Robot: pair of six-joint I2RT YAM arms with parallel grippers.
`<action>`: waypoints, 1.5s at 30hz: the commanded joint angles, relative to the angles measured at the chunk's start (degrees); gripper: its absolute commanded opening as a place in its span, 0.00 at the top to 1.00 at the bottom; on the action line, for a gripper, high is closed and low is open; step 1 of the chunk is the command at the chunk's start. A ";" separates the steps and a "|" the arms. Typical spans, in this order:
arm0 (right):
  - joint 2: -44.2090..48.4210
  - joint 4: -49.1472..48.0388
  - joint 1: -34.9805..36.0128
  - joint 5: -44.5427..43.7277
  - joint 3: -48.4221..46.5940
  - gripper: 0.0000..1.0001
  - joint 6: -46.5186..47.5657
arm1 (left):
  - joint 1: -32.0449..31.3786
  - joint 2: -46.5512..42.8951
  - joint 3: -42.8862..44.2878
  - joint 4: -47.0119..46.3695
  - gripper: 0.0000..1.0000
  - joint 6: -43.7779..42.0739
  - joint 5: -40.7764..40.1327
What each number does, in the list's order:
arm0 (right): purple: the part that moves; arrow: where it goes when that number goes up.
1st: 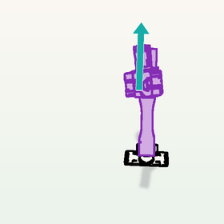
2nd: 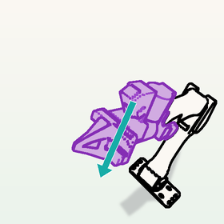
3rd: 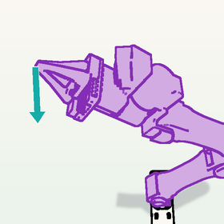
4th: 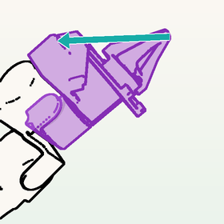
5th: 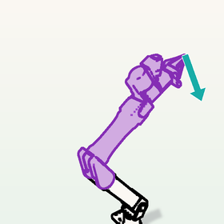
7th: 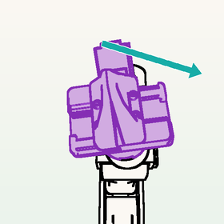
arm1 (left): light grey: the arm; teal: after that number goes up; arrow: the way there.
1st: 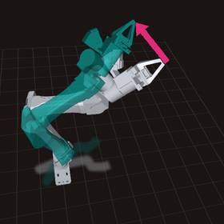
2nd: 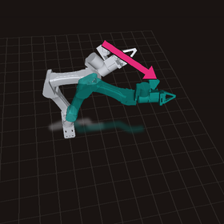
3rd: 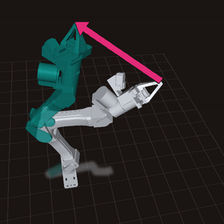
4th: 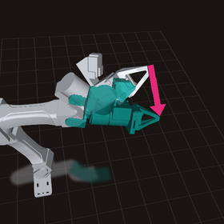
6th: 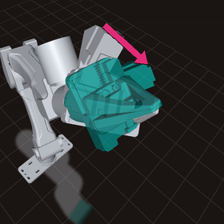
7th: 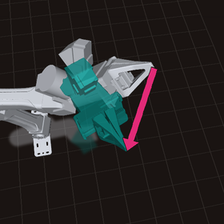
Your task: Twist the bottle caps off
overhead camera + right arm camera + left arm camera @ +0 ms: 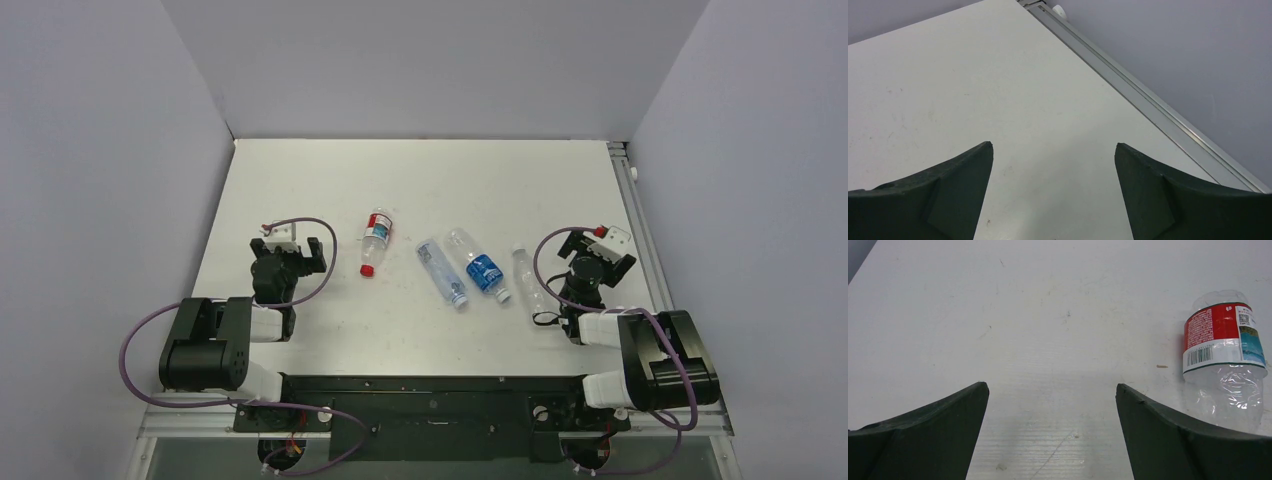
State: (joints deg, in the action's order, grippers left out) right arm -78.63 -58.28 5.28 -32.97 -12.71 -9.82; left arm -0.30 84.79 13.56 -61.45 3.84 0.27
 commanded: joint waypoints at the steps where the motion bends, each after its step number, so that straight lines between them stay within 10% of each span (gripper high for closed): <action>1: 2.20 -0.25 -0.15 0.18 -1.37 0.14 -0.71 | -0.14 -0.67 0.95 -1.87 0.04 -0.10 -0.36; 7: 9.65 22.97 0.14 -5.25 -10.58 0.14 -4.18 | -0.14 -0.59 1.02 -1.91 0.04 -0.13 -0.36; 11: 15.38 17.27 0.17 -5.00 -6.41 0.14 -4.03 | -0.14 -0.66 0.93 -1.91 0.04 -0.09 -0.36; 23: 24.17 55.04 1.02 16.62 -27.89 0.14 -20.59 | 2.72 -2.33 2.24 -0.17 0.03 -0.29 9.61; 29: 20.31 55.80 2.01 33.68 -32.96 0.14 -23.83 | 5.39 -11.02 20.09 35.91 0.03 -3.09 16.87; 45: -15.72 79.27 45.15 6.29 -71.85 0.14 -16.07 | 14.79 -13.06 52.58 85.32 0.04 -1.45 31.07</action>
State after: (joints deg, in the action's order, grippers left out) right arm -85.82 13.28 44.71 -19.44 -73.47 -24.88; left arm 9.78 70.32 59.18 12.64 -0.23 23.94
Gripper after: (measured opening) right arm 0.860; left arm 0.966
